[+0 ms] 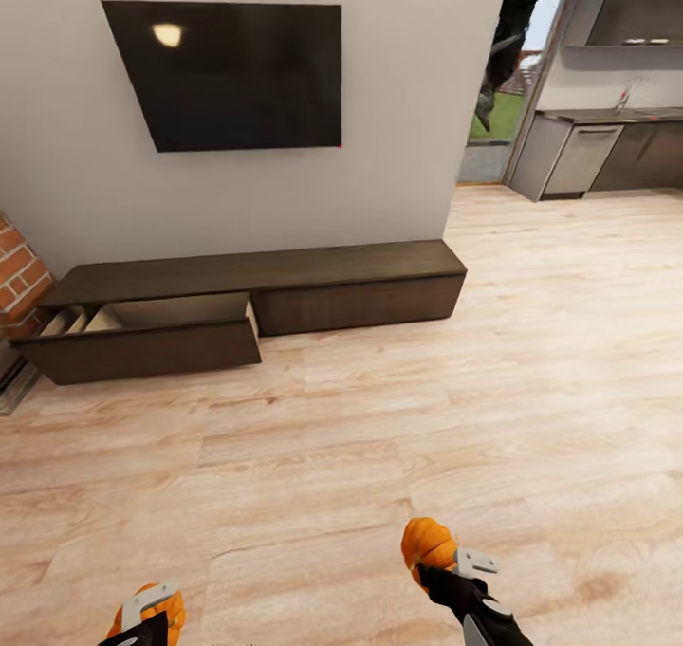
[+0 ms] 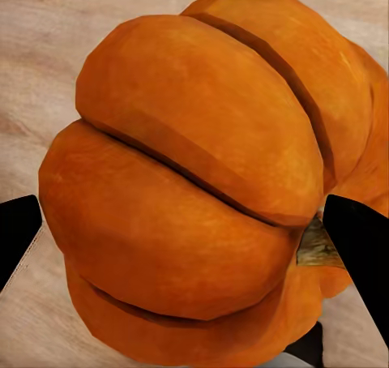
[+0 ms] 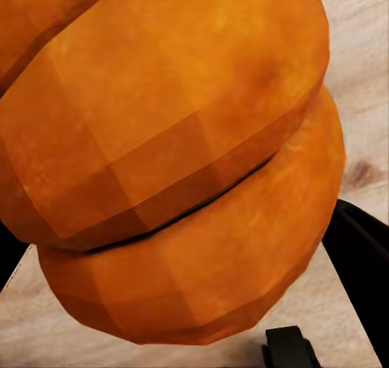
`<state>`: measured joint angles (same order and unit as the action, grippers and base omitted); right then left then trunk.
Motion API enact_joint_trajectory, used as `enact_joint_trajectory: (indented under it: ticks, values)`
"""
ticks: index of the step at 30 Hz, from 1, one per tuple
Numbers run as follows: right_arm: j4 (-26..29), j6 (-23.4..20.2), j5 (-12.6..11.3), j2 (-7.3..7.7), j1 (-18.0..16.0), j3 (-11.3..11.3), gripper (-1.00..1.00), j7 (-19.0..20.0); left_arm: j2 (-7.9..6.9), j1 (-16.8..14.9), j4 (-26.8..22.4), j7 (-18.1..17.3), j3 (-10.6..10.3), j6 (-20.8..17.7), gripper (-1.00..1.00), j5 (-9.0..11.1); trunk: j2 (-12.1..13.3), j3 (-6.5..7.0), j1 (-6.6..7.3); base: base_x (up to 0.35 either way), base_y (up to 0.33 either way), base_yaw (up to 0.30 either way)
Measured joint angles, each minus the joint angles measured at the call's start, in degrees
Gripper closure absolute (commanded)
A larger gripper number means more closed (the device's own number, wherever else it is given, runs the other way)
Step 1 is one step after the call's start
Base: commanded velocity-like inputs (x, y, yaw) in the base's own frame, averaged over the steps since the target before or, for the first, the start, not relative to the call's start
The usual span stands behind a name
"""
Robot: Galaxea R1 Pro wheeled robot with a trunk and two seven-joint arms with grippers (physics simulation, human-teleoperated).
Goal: Place each of the two pumpkins and all three candles from the living room inside a cabinet in the living room (use any cabinet), then make sure every cabinet is closed, and position the cauldron so it is next to a table in the living room.
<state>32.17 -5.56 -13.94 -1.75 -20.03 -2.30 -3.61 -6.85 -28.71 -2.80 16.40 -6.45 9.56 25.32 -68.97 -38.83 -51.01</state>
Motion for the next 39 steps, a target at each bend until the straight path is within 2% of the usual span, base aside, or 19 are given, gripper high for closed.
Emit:
enact_joint_trajectory:
  ticks: [7,12,17,32,39]
  values:
    - [0.16,0.0,0.19,0.05,0.0,-0.16,1.0,0.01,-0.03,0.0,0.0,-0.17,-0.08,-0.02,1.0,-0.09,0.0,-0.09,0.01,0.193,0.292,0.028]
    - [0.1,0.03,0.2,0.05,0.0,-0.16,1.0,-0.01,-0.03,0.0,0.03,-2.95,-0.12,-0.03,1.0,-0.02,0.0,-0.1,0.02,0.251,0.26,0.001]
    - [0.09,-0.03,0.28,0.03,0.0,-0.16,1.0,-0.04,-0.06,0.0,0.08,-3.5,-0.05,-0.02,1.0,0.0,0.0,-0.1,0.02,0.258,0.257,0.035]
    - [0.09,0.01,0.26,0.03,0.0,-0.23,1.0,0.02,0.0,0.0,0.09,-3.62,-0.05,-0.01,1.0,-0.07,0.0,-0.1,0.01,0.186,0.287,0.263]
    - [0.09,0.04,0.2,0.05,0.0,-0.17,1.0,0.07,0.0,0.0,0.08,-3.62,-0.08,-0.01,1.0,-0.08,0.0,-0.1,0.02,0.223,0.28,0.041]
